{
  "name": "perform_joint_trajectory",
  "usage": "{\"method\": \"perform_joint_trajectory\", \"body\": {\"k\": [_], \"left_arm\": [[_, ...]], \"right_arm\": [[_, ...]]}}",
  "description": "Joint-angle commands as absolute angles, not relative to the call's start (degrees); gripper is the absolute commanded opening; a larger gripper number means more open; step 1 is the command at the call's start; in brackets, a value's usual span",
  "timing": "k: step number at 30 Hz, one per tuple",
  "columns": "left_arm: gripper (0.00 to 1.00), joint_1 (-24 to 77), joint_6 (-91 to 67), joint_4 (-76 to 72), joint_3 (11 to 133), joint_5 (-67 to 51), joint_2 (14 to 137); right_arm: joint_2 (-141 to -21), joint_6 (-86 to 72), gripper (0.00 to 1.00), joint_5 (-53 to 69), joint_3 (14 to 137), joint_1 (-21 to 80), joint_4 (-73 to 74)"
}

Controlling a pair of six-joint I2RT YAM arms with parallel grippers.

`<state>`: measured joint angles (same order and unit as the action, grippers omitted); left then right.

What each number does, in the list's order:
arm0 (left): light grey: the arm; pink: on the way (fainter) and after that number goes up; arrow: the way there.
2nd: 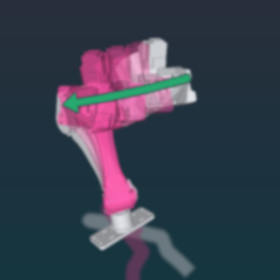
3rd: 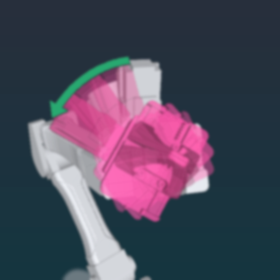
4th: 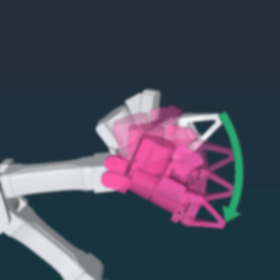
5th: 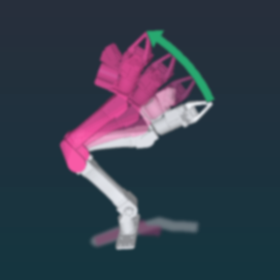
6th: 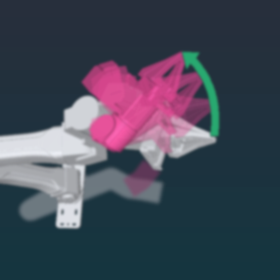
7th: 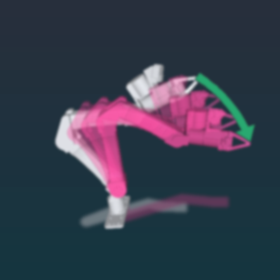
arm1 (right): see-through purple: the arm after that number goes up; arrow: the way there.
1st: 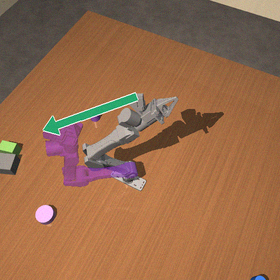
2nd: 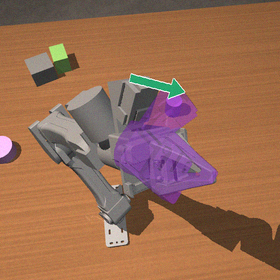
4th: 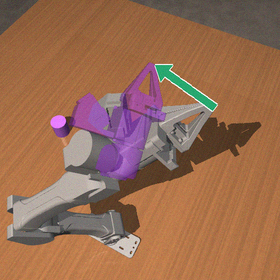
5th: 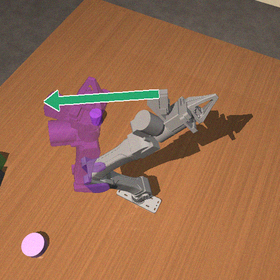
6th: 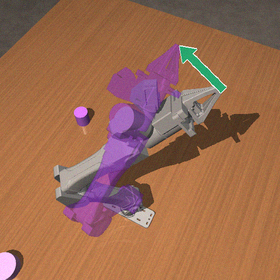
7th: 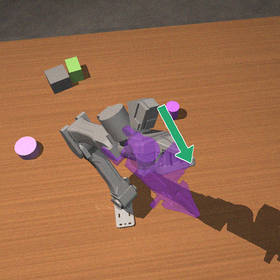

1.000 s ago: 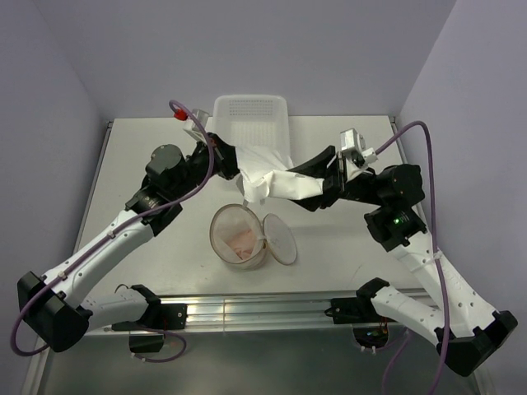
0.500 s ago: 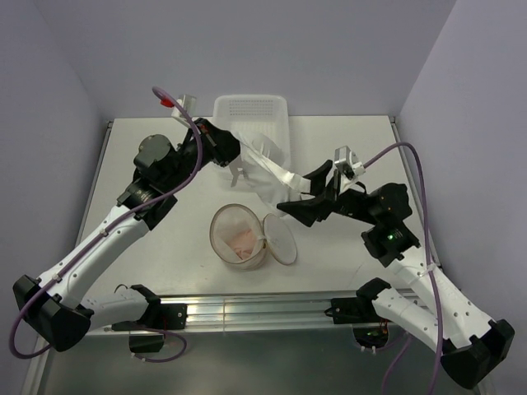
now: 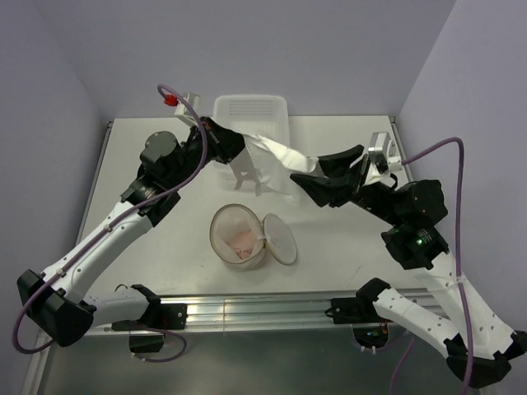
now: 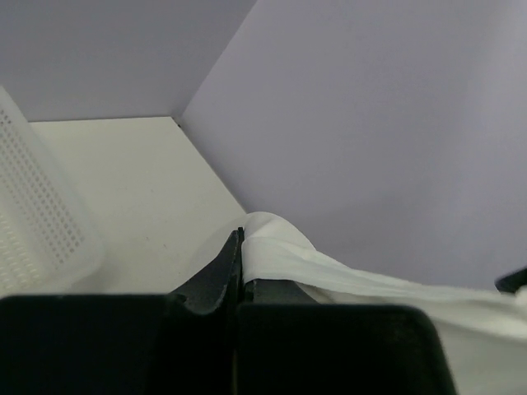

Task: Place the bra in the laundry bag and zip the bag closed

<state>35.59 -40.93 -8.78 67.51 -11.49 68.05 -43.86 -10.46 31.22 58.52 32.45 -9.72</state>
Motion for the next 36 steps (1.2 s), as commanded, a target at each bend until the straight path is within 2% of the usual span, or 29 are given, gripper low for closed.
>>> {"method": "perform_joint_trajectory", "body": {"k": [1,2,6,8,12,16,18,20,23,26,31,36], "left_arm": [[0.0,35.51,-39.55,-11.68,70.93,-7.39,68.55],[0.0,35.51,-39.64,-12.56,70.93,-6.86,68.55],[0.0,35.51,-38.59,-14.94,72.59,-5.62,69.26],[0.0,35.51,-38.58,-17.74,72.16,-6.5,68.56],[0.0,35.59,-38.94,-23.37,68.56,-8.43,66.8],[0.0,35.51,-40.16,-25.83,65.66,-10.19,64.96],[0.0,35.59,-40.87,-26.11,64.78,-10.72,64.6],[0.0,35.51,-41.57,-25.93,63.99,-11.68,64.16],[0.0,35.68,-42.62,-26.98,62.32,-12.3,63.2],[0.0,35.86,-42.97,-26.89,61.01,-12.65,62.4],[0.0,36.56,-43.95,-28.3,58.8,-13.44,61.08],[0.0,38.14,-42.54,-26.72,57.74,-11.87,59.68]], "right_arm": [[-45.26,-5.11,0.51,31.74,58.72,38.92,-2.39],[-45.44,-3.62,0.54,30.86,57.06,40.59,-0.46],[-44.22,-5.88,0.82,26.11,51.7,44.12,1.14],[-42.72,-7.03,0.87,21.19,51.24,44.12,2.71],[-37.28,-8.7,0.95,20.3,50.98,44.03,2.64],[-35.86,-13.78,0.94,18.73,49.75,43.86,-2.26],[-37.08,-16.77,0.85,13.2,49.92,43.6,-3.69],[-38.66,-20.38,0.81,10.12,50.36,43.07,-5.09],[-39.72,-24.86,0.8,6.59,50.28,40.54,-7.02],[-40.95,-31.89,0.8,12.81,49.05,37.45,-12.11],[-44.03,-36.03,0.8,16.17,48.52,34.54,-14.75],[-47.28,-39.02,0.73,25.21,48.61,33.13,-19.94]]}}
